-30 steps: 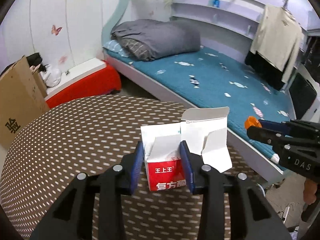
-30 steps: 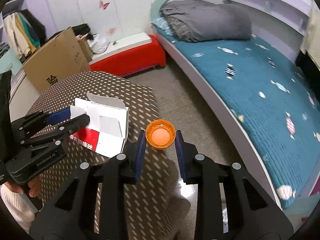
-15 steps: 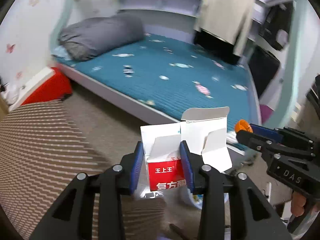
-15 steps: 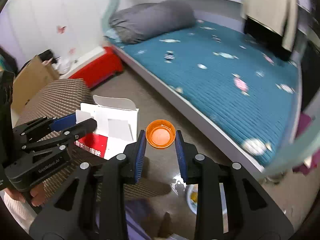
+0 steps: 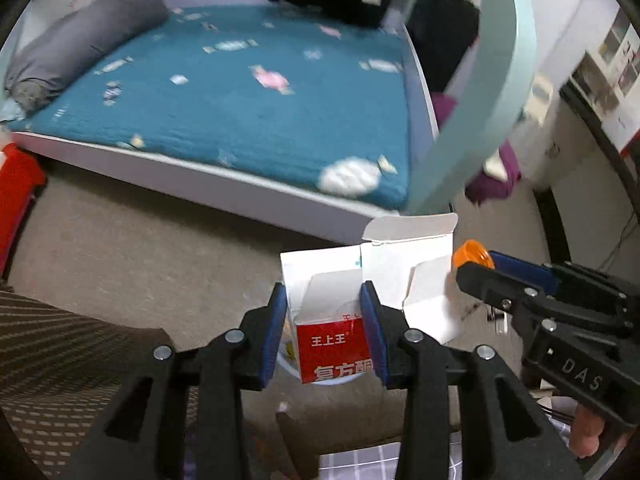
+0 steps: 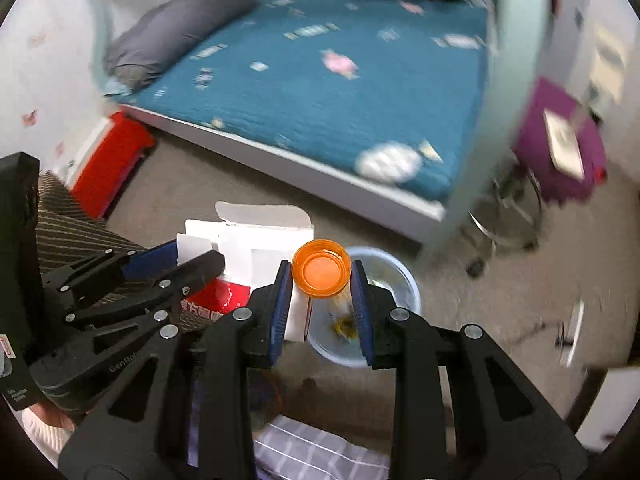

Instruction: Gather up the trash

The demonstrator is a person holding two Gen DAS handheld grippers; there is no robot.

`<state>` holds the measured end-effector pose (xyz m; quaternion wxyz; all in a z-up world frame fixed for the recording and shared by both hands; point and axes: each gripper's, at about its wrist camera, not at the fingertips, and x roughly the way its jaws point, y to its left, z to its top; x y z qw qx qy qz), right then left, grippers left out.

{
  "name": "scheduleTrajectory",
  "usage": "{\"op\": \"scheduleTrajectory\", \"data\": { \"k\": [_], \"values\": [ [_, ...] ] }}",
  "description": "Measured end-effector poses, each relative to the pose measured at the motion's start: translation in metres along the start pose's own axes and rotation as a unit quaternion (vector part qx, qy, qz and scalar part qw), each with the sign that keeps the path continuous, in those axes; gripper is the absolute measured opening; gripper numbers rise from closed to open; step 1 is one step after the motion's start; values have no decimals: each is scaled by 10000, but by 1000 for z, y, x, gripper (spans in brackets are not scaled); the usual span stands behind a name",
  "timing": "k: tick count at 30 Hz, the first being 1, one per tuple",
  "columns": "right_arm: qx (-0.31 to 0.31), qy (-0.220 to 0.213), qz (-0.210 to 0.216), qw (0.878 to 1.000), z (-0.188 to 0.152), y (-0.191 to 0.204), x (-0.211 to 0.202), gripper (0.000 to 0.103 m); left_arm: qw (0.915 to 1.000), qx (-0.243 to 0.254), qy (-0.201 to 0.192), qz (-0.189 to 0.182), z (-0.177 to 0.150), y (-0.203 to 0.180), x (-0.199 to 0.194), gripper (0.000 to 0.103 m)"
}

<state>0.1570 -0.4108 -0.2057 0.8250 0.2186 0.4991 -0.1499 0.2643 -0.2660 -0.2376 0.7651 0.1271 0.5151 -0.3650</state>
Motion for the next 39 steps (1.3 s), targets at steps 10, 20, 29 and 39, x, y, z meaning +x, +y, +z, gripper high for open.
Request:
{"op": "scheduleTrajectory", "data": {
  "k": [10, 20, 29, 39],
  "values": [
    [317, 561, -221, 9977, -24, -44, 40, 29, 9979, -17, 636, 153, -17, -15, 58, 66],
    [-59, 632, -107, 9979, -20, -11, 55, 79, 9940, -743, 511, 626, -44, 46, 25, 66],
    [-330, 433, -140, 9984, -54, 11, 19, 79, 9942, -850, 159, 637, -68, 33, -14, 66],
    [-704, -763, 40, 9946, -84, 41, -91, 80, 9879, -775, -824, 1061, -101, -9, -128, 66]
  ]
}}
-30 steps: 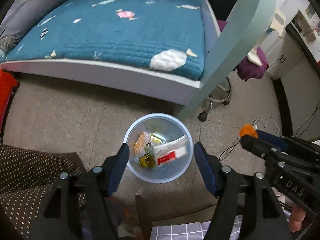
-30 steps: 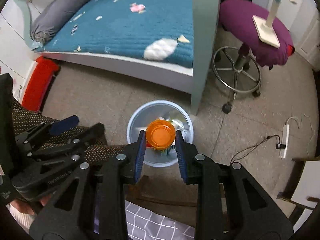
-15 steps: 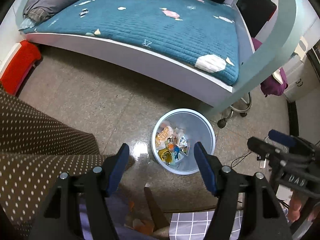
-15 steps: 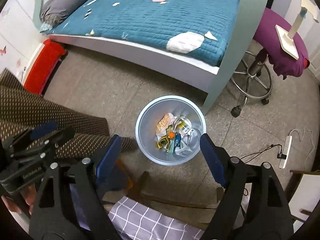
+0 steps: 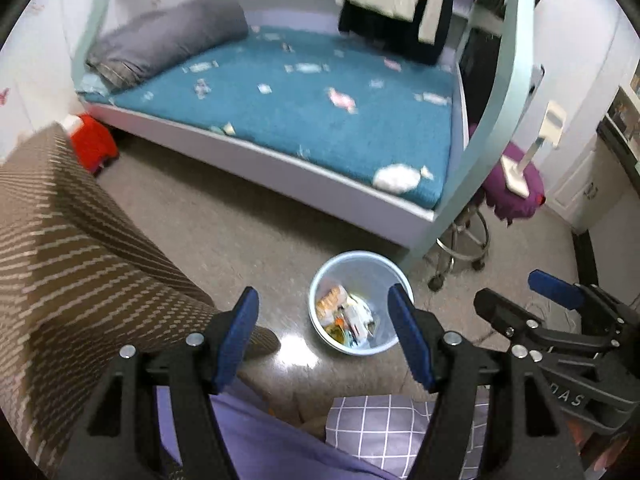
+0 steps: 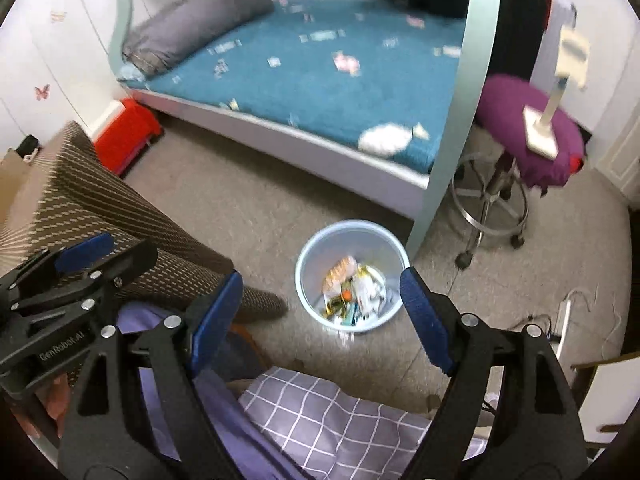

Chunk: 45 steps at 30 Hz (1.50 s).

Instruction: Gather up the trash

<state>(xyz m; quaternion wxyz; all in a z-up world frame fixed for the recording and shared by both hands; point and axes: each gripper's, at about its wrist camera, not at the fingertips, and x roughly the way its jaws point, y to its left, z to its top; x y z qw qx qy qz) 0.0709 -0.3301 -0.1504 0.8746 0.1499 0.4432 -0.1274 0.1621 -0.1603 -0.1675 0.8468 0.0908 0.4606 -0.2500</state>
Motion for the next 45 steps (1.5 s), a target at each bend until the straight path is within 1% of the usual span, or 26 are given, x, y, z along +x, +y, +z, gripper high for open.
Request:
{"op": "scheduleTrajectory", "data": {
  "k": [4, 6, 9, 10, 12, 15, 17, 19, 22, 29, 34, 36, 39, 42, 45],
  "values": [
    [-214, -578, 148, 9980, -1, 17, -47, 80, 9981, -86, -542, 286, -9, -3, -57, 66],
    [-305, -803, 227, 9960, -2, 23, -68, 80, 9965, -182, -739, 335, -12, -2, -80, 67],
    [-532, -1061, 388, 9922, -3, 35, -96, 80, 9918, -256, -1085, 628, -18, 1, -114, 73],
    [-598, -1157, 459, 9904, -4, 39, -105, 80, 9898, -312, -1212, 676, -20, 3, -127, 74],
    [-726, -1328, 605, 9866, -6, 48, -119, 80, 9881, -409, -1312, 695, -24, 7, -142, 75],
    [-942, -1558, 738, 9805, -10, 63, -140, 80, 9827, -501, -1526, 922, -32, 11, -167, 76],
    [-1043, -1690, 806, 9768, -12, 69, -151, 80, 9781, -569, -1696, 1067, -37, 14, -184, 76],
    [-1144, -1829, 917, 9721, -14, 75, -162, 80, 9734, -665, -1849, 1178, -42, 18, -202, 79],
    [-1276, -2017, 1013, 9658, -15, 82, -176, 80, 9671, -749, -2027, 1339, -48, 21, -222, 80],
    [-1493, -2442, 1147, 9513, -15, 93, -204, 82, 9521, -904, -2452, 1588, -59, 25, -263, 83],
    [-1565, -2675, 1171, 9435, -15, 97, -220, 83, 9441, -953, -2668, 1688, -63, 26, -281, 83],
    [-1579, -2729, 1201, 9414, -16, 99, -225, 83, 9414, -966, -2740, 1715, -62, 25, -285, 83],
    [-1591, -2802, 1231, 9386, -15, 100, -229, 83, 9347, -965, -2885, 1839, -62, 23, -291, 87],
    [-1616, -2857, 1247, 9363, -16, 102, -232, 85, 9309, -1008, -2949, 1904, -60, 24, -294, 88],
    [-1646, -2871, 1278, 9350, -17, 103, -232, 85, 9248, -1014, -3050, 2033, -60, 23, -297, 89]
  ]
}}
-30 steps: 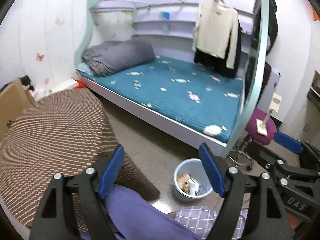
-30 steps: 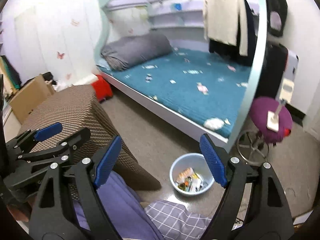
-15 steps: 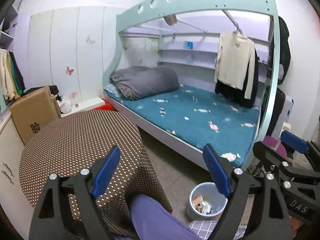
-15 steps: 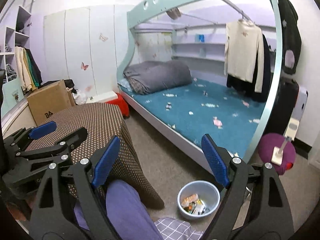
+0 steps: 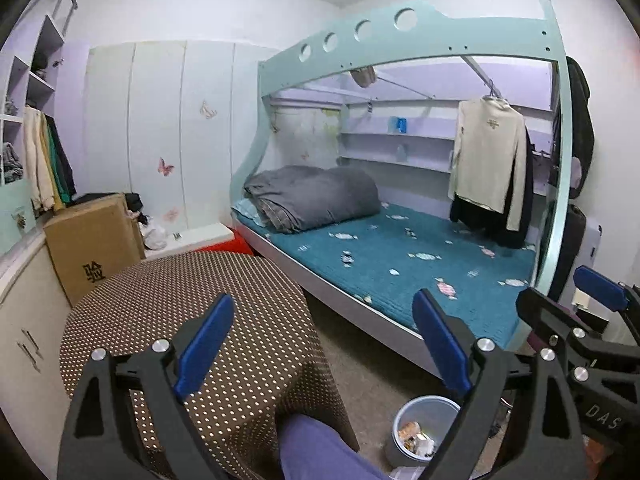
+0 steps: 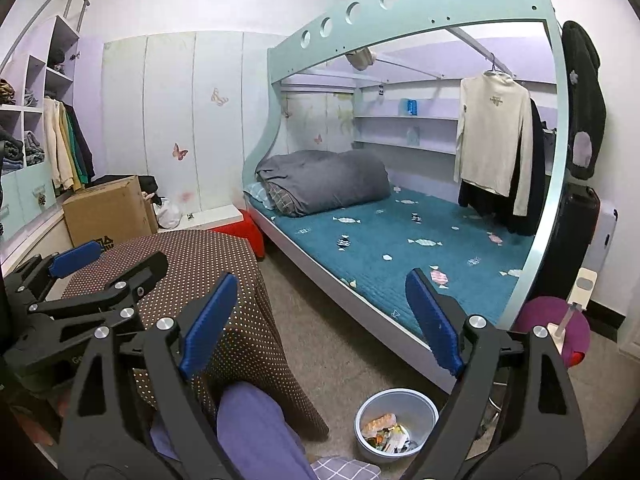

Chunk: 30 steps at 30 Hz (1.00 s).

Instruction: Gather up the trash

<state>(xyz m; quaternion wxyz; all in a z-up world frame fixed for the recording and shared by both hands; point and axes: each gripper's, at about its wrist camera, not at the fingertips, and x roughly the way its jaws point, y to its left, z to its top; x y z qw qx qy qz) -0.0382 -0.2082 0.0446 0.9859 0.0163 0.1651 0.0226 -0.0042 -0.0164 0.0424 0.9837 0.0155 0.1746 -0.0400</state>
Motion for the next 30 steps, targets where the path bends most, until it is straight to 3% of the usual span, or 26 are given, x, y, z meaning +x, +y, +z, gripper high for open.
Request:
{"op": "scheduleTrajectory", "data": {
  "k": [30],
  "values": [
    [-35, 278, 77, 9996, -7, -3, 11, 86, 9996, -11, 249, 154, -11, -1, 8, 89]
  ]
}}
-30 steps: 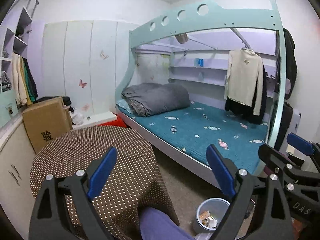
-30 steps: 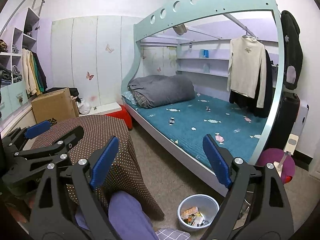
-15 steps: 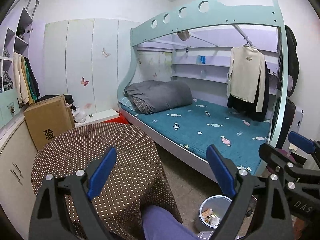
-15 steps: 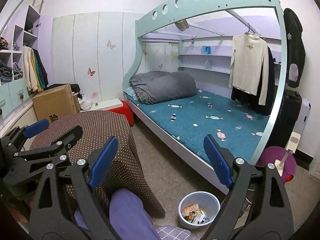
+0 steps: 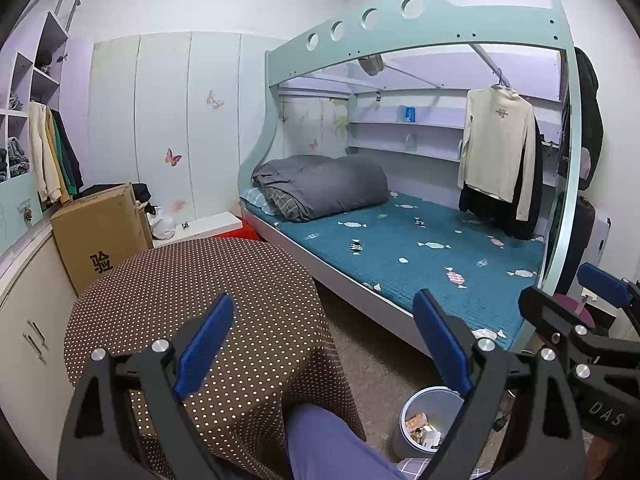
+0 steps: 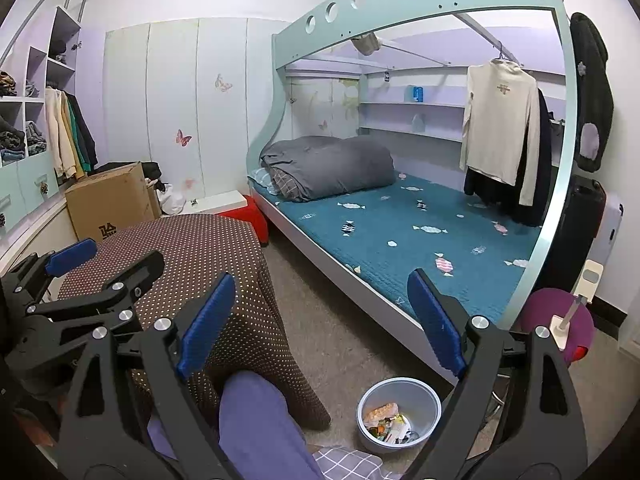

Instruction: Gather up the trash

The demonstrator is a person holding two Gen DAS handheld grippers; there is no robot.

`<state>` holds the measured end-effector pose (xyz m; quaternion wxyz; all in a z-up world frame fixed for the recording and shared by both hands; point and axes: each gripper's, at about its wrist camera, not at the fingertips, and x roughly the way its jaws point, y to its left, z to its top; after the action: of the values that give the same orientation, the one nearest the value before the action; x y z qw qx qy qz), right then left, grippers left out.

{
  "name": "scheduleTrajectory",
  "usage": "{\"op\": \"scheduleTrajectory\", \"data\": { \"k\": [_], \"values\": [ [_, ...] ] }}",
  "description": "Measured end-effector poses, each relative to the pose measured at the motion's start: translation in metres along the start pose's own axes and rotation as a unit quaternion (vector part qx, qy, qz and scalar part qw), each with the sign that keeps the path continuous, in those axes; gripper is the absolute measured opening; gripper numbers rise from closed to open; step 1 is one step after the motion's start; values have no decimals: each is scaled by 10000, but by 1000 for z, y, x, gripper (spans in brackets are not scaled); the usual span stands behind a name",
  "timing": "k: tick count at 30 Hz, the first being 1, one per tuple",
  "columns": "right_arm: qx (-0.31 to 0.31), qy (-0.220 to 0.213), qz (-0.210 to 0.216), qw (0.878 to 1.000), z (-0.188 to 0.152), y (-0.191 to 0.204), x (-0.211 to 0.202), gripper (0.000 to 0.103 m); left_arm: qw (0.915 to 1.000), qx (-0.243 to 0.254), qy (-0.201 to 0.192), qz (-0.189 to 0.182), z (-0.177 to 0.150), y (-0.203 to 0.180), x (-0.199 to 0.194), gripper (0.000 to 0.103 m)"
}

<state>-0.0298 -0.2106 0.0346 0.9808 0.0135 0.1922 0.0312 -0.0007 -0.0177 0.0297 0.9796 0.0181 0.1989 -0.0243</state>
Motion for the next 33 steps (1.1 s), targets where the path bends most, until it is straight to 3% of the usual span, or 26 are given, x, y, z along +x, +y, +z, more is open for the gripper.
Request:
{"op": "scheduleTrajectory", "data": {
  "k": [33],
  "values": [
    [17, 21, 66, 10000, -4, -5, -2, 86, 10000, -39, 54, 65, -5, -7, -5, 89]
  ]
}}
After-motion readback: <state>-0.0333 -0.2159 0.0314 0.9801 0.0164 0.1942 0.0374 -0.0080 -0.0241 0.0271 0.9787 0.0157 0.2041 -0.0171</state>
